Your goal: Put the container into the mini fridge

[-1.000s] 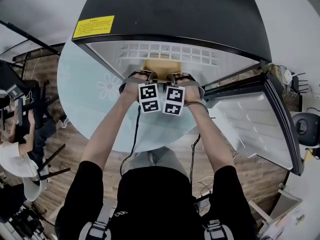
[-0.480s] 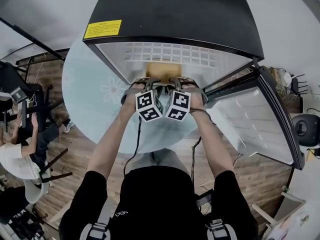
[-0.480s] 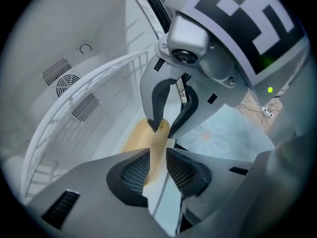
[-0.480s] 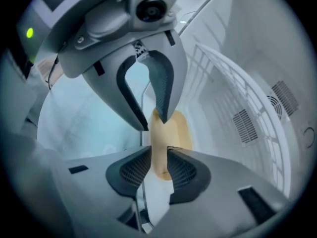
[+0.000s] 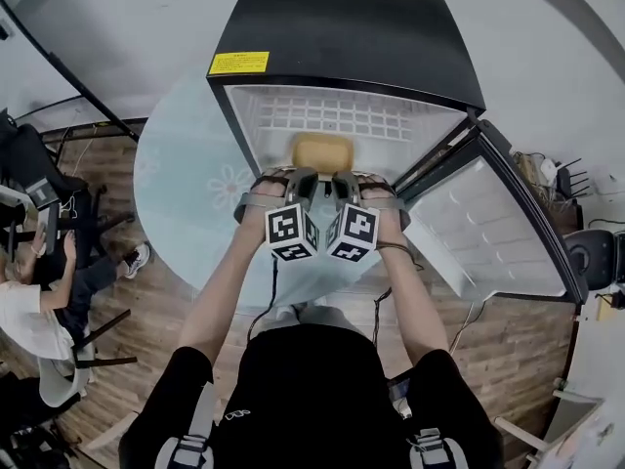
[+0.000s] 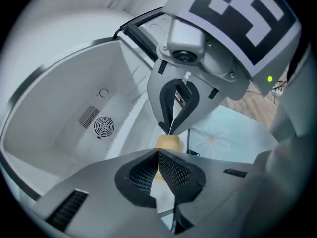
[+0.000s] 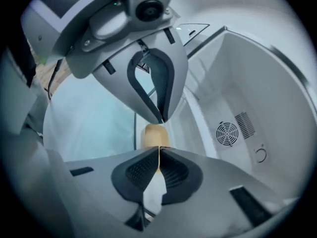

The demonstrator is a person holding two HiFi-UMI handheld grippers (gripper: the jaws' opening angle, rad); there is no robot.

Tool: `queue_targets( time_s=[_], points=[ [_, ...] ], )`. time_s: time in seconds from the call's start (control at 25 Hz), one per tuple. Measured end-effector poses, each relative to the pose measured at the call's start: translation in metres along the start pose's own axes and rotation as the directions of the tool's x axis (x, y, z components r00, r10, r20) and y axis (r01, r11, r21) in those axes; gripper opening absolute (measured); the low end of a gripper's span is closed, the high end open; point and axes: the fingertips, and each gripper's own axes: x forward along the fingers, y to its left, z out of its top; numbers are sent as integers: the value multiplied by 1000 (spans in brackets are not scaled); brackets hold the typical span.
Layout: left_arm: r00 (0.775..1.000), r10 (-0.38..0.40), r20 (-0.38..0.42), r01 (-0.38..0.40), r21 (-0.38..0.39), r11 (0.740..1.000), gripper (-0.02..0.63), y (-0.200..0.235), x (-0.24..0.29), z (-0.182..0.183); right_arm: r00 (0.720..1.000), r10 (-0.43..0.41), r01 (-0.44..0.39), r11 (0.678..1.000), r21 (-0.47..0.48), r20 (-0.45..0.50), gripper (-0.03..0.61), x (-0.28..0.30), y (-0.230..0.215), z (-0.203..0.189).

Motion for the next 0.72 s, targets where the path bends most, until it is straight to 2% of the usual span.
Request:
queue_targets(
  time_s=[0.08, 0.16, 0.28, 0.4, 0.48, 0.56, 0.64, 0.72],
  points=[
    [1000, 23, 15, -23, 29, 999, 15, 1, -15, 8, 1000, -20, 20, 1000, 11, 22, 8, -17, -3, 12],
    [997, 56, 50, -56, -5, 998, 15, 7, -28, 16, 997, -49, 46, 997, 64, 56, 8, -33, -11, 25],
    [982, 160, 96, -148, -121, 982, 15, 19, -54, 25, 991, -98, 82, 983, 162, 95, 8, -55, -19, 35],
    [945, 288, 154, -239, -276, 931, 15, 32, -83, 39, 979, -154, 108, 948, 299, 134, 8, -77, -28, 40],
    [923, 338, 185, -247, -391, 887, 15, 33, -98, 46, 966, -195, 113, 908, 404, 168, 8, -93, -32, 45],
    [903, 382, 195, -240, -509, 827, 15, 33, -109, 45, 951, -244, 122, 860, 496, 189, 8, -107, -33, 46],
    [885, 422, 198, -209, -640, 739, 15, 32, -119, 41, 933, -293, 128, 811, 571, 206, 8, -121, -31, 46],
    [867, 461, 190, -186, -734, 653, 15, 30, -130, 37, 910, -349, 122, 742, 659, 225, 8, -133, -27, 45]
  ],
)
